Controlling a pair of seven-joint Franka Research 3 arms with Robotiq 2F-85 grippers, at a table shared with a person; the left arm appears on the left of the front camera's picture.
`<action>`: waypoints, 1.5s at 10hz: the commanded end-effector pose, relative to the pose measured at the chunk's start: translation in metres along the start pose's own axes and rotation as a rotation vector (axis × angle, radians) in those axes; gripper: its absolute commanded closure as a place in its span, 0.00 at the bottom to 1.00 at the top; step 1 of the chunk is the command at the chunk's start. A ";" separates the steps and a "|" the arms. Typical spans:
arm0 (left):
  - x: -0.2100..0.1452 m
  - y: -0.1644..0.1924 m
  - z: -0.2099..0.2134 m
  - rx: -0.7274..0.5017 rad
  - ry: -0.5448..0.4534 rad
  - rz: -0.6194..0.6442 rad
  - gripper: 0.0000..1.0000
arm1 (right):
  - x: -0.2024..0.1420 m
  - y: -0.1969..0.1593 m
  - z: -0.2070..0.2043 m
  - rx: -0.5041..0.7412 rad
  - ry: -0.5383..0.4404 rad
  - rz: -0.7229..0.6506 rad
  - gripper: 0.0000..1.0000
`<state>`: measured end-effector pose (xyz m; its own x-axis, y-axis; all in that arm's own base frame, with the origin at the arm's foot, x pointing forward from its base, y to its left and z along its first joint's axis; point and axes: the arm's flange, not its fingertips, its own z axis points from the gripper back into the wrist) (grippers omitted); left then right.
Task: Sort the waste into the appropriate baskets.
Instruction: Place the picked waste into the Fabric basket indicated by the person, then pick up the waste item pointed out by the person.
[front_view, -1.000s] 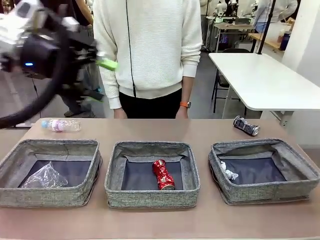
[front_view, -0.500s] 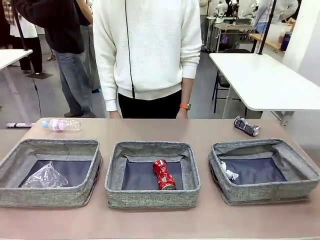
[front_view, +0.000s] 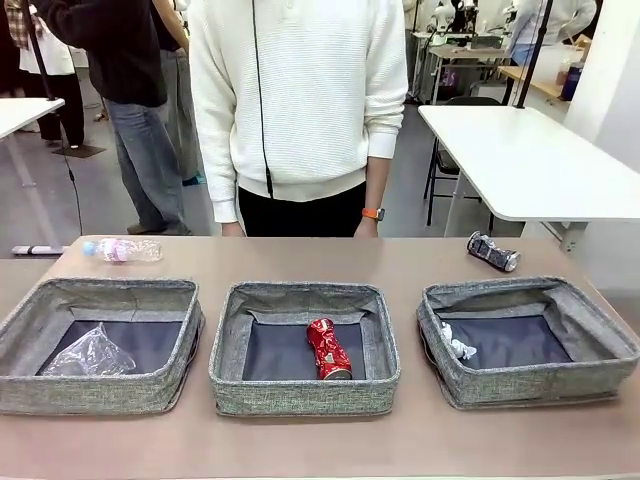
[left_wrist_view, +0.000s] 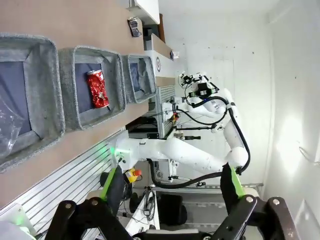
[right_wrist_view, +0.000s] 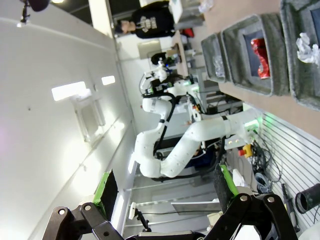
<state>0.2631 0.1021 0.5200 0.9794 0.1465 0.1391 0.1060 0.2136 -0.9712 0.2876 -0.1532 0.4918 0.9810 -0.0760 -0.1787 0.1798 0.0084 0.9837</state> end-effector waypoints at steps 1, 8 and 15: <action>-0.001 -0.006 0.001 -0.006 -0.010 0.002 0.00 | -0.001 0.006 0.001 0.011 0.001 -0.008 0.00; -0.001 -0.006 0.001 -0.006 -0.010 0.002 0.00 | -0.001 0.006 0.001 0.011 0.001 -0.008 0.00; -0.001 -0.006 0.001 -0.006 -0.010 0.002 0.00 | -0.001 0.006 0.001 0.011 0.001 -0.008 0.00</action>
<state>0.2630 0.1026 0.5229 0.9776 0.1531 0.1442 0.1082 0.2218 -0.9691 0.2876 -0.1532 0.4918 0.9810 -0.0761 -0.1786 0.1798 0.0084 0.9837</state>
